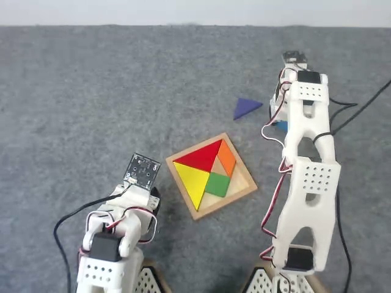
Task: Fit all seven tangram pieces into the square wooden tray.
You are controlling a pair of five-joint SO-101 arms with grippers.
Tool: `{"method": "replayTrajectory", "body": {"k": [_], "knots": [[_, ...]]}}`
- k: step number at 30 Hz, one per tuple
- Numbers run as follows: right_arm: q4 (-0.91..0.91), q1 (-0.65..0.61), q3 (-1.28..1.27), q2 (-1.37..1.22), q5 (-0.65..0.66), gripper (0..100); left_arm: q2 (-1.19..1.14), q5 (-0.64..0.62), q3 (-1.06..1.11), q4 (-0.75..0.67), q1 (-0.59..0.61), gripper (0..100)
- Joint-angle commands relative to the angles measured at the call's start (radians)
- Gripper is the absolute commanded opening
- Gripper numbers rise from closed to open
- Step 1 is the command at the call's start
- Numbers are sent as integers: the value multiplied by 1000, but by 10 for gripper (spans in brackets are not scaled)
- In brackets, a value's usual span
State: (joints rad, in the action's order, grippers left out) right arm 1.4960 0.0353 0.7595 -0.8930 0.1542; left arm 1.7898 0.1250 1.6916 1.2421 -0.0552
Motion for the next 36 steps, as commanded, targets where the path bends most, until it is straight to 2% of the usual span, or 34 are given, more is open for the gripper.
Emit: {"method": "replayTrajectory", "body": {"k": [1,10,15,18,26,29,36], "knots": [[133,-33,20,165,84,40,2,-6,-7,5,-2,88],[297,-154,0,493,94,8,2,-6,-7,5,-2,88],[263,-278,-241,717,141,8,2,-6,-7,5,-2,88],[108,-346,-514,858,164,8,2,-6,-7,5,-2,88],[-489,-558,-1363,1188,227,8,2,-6,-7,5,-2,88],[-579,-596,-1496,1247,222,9,2,-6,-7,5,-2,88],[-602,-624,-1545,1214,229,9,2,-6,-7,5,-2,88]]}}
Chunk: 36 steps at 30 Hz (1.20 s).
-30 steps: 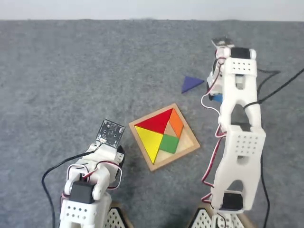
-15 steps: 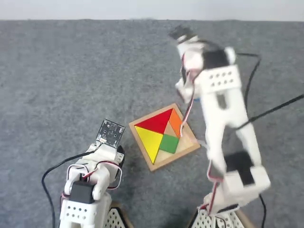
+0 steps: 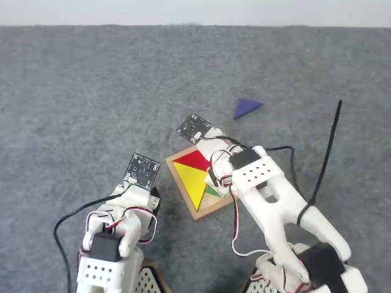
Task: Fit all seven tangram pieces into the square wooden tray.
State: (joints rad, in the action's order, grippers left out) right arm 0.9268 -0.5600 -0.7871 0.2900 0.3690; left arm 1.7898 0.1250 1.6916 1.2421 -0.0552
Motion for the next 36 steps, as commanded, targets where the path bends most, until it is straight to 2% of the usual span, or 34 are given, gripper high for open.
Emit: {"method": "replayTrajectory", "body": {"k": [1,7,36], "knots": [[-48,-44,-6,24,14,9,2,-6,-7,5,-2,88],[-96,-157,-46,-15,49,8,2,-6,-7,5,-2,88],[-104,-242,-104,-12,57,10,2,-6,-7,5,-2,88]]}}
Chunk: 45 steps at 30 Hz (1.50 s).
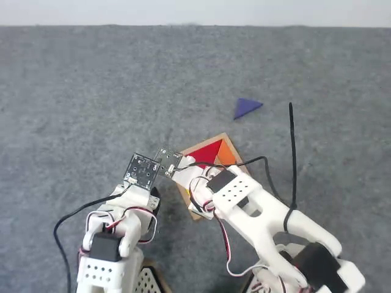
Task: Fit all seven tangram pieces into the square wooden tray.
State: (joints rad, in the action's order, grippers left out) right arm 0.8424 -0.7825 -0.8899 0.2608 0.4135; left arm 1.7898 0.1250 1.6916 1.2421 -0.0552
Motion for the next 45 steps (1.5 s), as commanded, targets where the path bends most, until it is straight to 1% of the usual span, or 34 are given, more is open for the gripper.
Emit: {"method": "replayTrajectory", "body": {"k": [1,8,15,23,34,40,45], "knots": [[-19,-19,-2,18,12,12,2,-6,-7,5,-2,88],[-18,-19,-2,12,12,161,2,-6,-7,5,-2,88],[-19,-13,5,22,12,163,2,-6,-7,5,-2,88],[48,-18,-3,166,6,165,2,-6,-7,5,-2,88],[39,-19,-69,243,9,168,2,-6,-7,5,-2,88],[39,-19,-69,234,11,236,2,-6,-7,5,-2,88],[39,-19,-69,234,11,236,2,-6,-7,5,-2,88]]}}
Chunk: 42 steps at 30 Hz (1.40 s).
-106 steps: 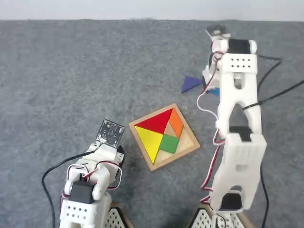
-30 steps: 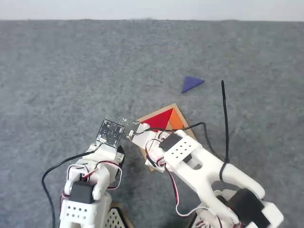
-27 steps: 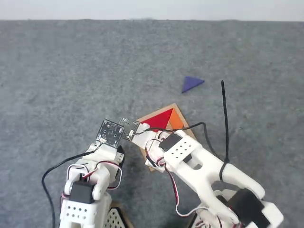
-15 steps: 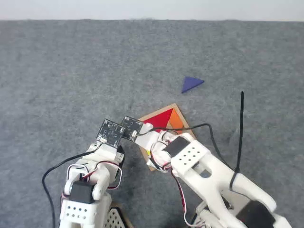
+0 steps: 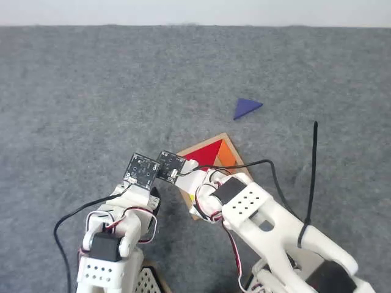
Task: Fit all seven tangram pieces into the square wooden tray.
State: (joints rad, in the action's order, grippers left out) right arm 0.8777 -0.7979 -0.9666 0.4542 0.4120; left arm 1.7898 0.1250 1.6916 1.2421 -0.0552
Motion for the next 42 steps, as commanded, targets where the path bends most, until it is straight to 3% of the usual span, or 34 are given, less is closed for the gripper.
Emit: {"method": "replayTrajectory", "body": {"k": [1,9,19,24,29,40,42], "knots": [[4,-4,8,41,12,236,2,-6,-7,5,-2,88],[5,38,15,51,14,235,2,-6,-7,5,-2,88],[-51,337,32,50,8,234,2,-6,-7,5,-2,88],[21,472,245,8,6,234,2,-6,-7,5,-2,88],[122,481,491,-165,5,234,2,-6,-7,5,-2,88],[-220,487,888,-704,0,235,2,-6,-7,5,-2,88],[-222,507,970,-785,-84,235,2,-6,-7,5,-2,88]]}}
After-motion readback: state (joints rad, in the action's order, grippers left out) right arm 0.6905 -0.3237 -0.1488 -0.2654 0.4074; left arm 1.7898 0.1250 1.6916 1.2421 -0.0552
